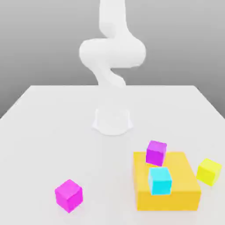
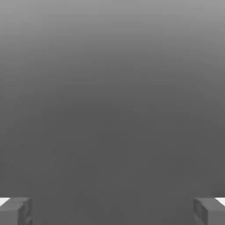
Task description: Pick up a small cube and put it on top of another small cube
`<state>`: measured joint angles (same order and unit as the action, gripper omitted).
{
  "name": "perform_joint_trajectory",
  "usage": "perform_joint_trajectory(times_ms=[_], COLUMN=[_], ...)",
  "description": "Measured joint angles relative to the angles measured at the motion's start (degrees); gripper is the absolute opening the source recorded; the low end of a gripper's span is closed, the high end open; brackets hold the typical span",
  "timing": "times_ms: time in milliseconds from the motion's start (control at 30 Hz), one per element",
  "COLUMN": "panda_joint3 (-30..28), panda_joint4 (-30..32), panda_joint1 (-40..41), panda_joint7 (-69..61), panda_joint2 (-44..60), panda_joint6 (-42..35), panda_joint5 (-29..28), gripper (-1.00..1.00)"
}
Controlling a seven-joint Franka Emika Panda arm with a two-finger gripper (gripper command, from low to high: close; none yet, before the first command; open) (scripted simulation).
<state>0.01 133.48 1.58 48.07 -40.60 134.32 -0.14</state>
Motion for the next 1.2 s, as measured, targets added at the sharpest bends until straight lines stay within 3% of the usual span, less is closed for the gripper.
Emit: perform_joint_trajectory(times_ms=[733,933,967,1200], panda_joint3=[-3.4,-2.4,-2.1,-2.0], panda_joint4=[15.0,14.4,14.1,14.0], panda_joint1=[10.8,12.0,12.2,12.4], panda_joint7=[18.1,17.8,17.7,17.8], panda_joint2=[46.1,58.5,60.3,60.5], panda_joint6=[22.3,31.5,32.9,33.2], panda_joint5=[0.8,3.1,3.3,3.1], gripper=[0.0,0.0,-1.0,-1.0])
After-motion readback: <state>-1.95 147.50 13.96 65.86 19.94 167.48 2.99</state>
